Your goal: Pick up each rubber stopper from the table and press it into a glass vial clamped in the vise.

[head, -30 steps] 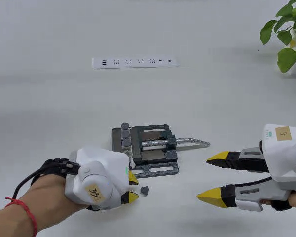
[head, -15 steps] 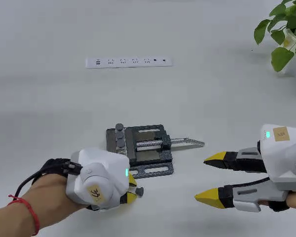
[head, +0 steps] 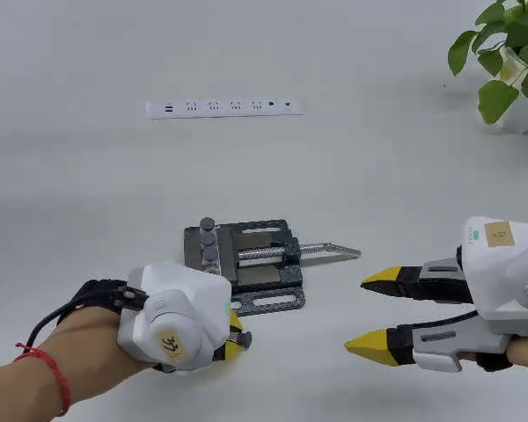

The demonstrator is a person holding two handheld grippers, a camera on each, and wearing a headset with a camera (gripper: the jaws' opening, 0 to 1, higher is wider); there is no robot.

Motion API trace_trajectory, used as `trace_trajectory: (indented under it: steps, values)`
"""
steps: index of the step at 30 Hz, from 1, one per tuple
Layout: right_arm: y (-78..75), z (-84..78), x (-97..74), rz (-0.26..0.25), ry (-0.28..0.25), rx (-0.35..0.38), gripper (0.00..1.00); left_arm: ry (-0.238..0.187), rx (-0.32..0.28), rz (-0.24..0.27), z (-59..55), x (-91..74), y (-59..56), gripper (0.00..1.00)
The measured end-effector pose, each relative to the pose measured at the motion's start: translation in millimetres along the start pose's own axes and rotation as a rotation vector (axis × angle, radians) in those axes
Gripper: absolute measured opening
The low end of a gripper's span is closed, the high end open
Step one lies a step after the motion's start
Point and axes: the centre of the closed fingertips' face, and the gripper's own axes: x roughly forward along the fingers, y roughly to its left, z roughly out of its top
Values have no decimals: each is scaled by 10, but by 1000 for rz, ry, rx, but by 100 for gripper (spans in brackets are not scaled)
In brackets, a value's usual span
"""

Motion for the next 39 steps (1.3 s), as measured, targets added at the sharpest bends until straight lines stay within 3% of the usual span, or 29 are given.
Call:
trace_trajectory:
  steps: [27,35,39]
  values:
    - [59,45,40,12,-3,-9,42,-15,-34,33,-5,9,12,4]
    - [97,68,65,26,-2,-17,42,-53,-81,45,56,-32,-8,4]
    - [112,116,85,36,-1,-29,41,-103,-141,69,138,-119,4,4]
